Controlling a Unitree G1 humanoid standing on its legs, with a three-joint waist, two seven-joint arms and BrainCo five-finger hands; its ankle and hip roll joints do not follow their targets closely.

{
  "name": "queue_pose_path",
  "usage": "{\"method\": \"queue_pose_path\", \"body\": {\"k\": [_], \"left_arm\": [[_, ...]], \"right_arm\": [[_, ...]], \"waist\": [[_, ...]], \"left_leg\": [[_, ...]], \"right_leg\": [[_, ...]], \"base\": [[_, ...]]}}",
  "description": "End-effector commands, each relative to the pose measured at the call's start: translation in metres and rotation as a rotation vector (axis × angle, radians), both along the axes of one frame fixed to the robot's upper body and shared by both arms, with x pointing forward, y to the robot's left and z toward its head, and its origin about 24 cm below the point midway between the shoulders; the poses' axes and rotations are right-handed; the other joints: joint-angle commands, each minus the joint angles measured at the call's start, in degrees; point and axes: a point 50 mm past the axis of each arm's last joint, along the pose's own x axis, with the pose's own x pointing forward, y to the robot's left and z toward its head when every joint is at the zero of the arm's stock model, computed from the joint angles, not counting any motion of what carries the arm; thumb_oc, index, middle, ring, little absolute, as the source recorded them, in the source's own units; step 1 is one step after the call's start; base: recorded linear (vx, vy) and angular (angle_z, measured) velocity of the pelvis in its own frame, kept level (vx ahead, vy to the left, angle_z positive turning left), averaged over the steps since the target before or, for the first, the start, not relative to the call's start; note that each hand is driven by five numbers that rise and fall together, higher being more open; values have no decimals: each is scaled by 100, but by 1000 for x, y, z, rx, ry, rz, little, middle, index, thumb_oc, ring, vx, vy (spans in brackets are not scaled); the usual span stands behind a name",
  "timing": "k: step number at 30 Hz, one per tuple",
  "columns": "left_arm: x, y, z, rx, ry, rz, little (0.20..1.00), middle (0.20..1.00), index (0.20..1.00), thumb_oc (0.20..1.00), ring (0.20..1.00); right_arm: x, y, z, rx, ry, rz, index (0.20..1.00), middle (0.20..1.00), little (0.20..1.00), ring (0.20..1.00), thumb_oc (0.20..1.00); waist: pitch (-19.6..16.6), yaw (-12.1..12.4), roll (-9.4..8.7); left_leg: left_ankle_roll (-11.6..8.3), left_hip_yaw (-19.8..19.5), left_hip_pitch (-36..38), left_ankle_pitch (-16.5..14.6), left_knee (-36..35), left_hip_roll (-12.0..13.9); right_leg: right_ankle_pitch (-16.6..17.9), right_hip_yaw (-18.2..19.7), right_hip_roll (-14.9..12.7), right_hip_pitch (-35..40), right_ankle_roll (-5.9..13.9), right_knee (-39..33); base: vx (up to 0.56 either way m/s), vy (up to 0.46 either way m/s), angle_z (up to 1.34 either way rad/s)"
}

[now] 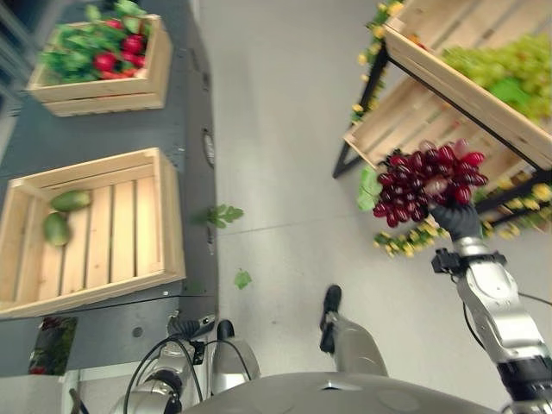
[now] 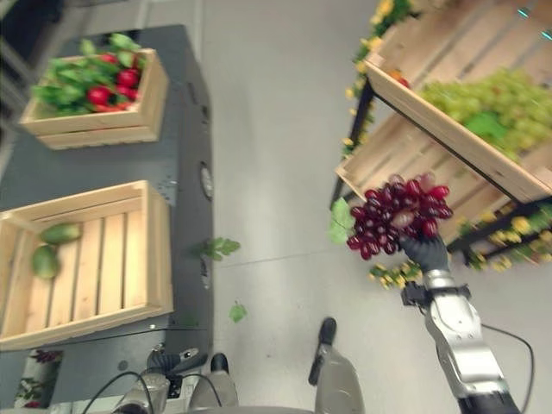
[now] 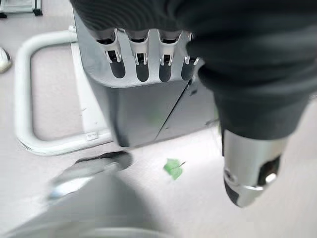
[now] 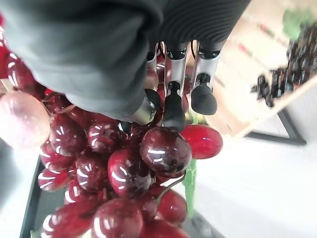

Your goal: Pick up the fruits from the basket on one side to the basket on the other side

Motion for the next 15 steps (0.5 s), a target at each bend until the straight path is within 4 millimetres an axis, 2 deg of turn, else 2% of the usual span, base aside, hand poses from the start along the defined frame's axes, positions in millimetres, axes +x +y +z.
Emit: {"method": "queue_pose_path", "body": {"k": [1, 2, 3, 4, 6, 8, 10, 12, 15], "left_arm": [[-19, 27, 2, 31, 34, 91, 1000, 1000, 1000, 1000, 1000], [-26, 27, 0, 24, 56, 99, 1000, 1000, 1000, 1000, 1000], [-43, 25, -5, -3, 107, 117, 1000, 1000, 1000, 1000, 1000], [-49, 22, -7, -16, 123, 125, 1000, 1000, 1000, 1000, 1000], [-53, 22, -8, -22, 134, 127, 1000, 1000, 1000, 1000, 1000], [-58, 22, -9, -29, 145, 136, 1000, 1000, 1000, 1000, 1000], [-56, 22, -9, -31, 136, 131, 1000, 1000, 1000, 1000, 1000], [-51, 20, -8, -32, 122, 116, 1000, 1000, 1000, 1000, 1000], [-25, 15, -4, -21, 61, 43, 1000, 1000, 1000, 1000, 1000]], "right_arm": [[-1, 7, 37, 10, -212, 54, 200, 200, 200, 200, 200], [-1, 7, 38, 13, -213, 59, 200, 200, 200, 200, 200], [-2, 5, 36, 9, -205, 51, 200, 200, 200, 200, 200], [-3, 3, 34, 9, -197, 45, 200, 200, 200, 200, 200], [-4, 2, 33, 6, -190, 39, 200, 200, 200, 200, 200], [-4, 0, 32, -5, -183, 28, 200, 200, 200, 200, 200], [-3, 0, 31, -10, -182, 27, 200, 200, 200, 200, 200], [-3, 1, 32, -13, -185, 30, 200, 200, 200, 200, 200], [-3, 3, 27, -12, -176, 7, 200, 200, 200, 200, 200]], "waist": [[-76, 72, -353], [-89, 96, -328], [-106, 155, -296], [-118, 163, -295], [-126, 182, -301], [-121, 264, -279], [-119, 314, -235], [-127, 299, -181], [-128, 108, -159]], "left_leg": [[-102, -472, -717, 130, 478, -308], [-44, -499, -680, 86, 450, -371], [-51, -702, -780, 161, 363, -472], [-82, -747, -858, 226, 316, -502], [-105, -806, -936, 301, 259, -527], [-161, -1034, -1021, 537, -25, -512], [-208, -1264, -1060, 770, -352, -408], [-277, -1294, -948, 1031, -850, -246], [-184, -968, -842, 959, -863, -258]], "right_leg": [[-919, -75, 547, 1084, 43, -178], [-925, 46, 619, 1090, 25, -164], [-926, 213, 668, 1104, 8, -201], [-920, 267, 661, 1109, 17, -204], [-922, 337, 661, 1127, 27, -218], [-930, 525, 704, 1197, 36, -233], [-974, 691, 770, 1248, 45, -243], [-1025, 807, 840, 1287, 36, -213], [-1161, 792, 701, 1294, 65, -19]], "base": [[109, -30, -121], [94, 39, -85], [69, 79, -41], [74, 107, -24], [70, 74, -25], [121, 118, -33], [110, 132, -35], [70, 162, -54], [44, 278, -51]]}}
